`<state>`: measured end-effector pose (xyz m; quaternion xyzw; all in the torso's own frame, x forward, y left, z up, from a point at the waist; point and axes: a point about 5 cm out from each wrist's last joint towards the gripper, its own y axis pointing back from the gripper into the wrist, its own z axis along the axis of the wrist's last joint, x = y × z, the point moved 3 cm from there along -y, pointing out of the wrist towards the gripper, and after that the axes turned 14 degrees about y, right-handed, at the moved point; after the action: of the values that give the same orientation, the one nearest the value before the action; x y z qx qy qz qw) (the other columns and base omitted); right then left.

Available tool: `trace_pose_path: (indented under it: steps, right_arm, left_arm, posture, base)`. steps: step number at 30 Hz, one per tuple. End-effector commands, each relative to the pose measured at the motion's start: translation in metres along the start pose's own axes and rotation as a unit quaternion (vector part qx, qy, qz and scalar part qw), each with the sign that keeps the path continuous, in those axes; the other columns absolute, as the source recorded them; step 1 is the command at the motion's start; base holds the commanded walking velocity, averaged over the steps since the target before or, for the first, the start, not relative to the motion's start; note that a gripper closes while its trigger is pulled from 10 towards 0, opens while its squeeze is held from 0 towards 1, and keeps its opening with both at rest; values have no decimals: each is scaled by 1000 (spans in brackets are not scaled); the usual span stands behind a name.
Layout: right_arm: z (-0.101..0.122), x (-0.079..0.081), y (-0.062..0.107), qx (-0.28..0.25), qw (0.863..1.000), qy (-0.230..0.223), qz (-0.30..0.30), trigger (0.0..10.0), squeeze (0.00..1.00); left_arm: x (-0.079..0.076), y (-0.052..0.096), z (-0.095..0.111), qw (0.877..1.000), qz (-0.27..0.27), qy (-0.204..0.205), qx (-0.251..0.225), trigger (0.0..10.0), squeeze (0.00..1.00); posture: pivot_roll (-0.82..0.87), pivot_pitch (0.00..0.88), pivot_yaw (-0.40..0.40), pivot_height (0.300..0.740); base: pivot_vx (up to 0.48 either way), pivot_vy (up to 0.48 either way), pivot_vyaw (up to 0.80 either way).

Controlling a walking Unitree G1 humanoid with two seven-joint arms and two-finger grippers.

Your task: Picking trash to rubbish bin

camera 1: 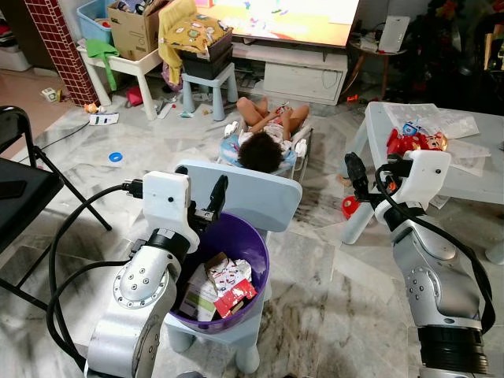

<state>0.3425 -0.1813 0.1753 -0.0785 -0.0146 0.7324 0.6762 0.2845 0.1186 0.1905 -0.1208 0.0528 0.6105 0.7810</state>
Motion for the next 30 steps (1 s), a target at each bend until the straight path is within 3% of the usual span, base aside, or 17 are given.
trace_pose_path:
  steps: [1,11,15,16,17,18,30]
  right_arm:
    - [6,-8,3,-12,1000,9,-18,10000,1000]
    - [4,-22,8,4,999,22,-39,10000,1000]
    - [2,-20,9,11,999,35,-35,10000,1000]
    - [1,-20,9,14,999,33,-35,10000,604]
    - [0,-20,10,16,999,33,-35,10000,114]
    - [-1,-19,10,19,999,34,-33,10000,0]
    - [0,-20,7,26,998,45,-24,10000,0]
  left_arm:
    - [5,1,-1,1000,12,-2,1,10000,0]
    - [9,0,-3,999,20,27,6,10000,0]
    - [8,-1,-5,999,17,32,10,10000,0]
    - [8,-1,-5,999,18,33,10,10000,0]
    - [9,-1,-4,999,20,36,9,10000,0]
    - [10,-1,-4,999,24,42,8,10000,0]
    - [7,-2,-5,998,24,59,8,10000,0]
  posture:
    - [110,72,-53,740]
    - [110,68,-56,740]
    - [102,74,-52,740]
    - [102,74,-52,740]
    - [100,76,-54,740]
    - [100,76,-55,740]
    - [86,87,-71,740]
  base:
    - [0,0,0]
    - [0,0,0]
    - [0,0,-122]
    - [0,0,-800]
    - [0,0,-800]
    - [0,0,-800]
    - [0,0,-800]
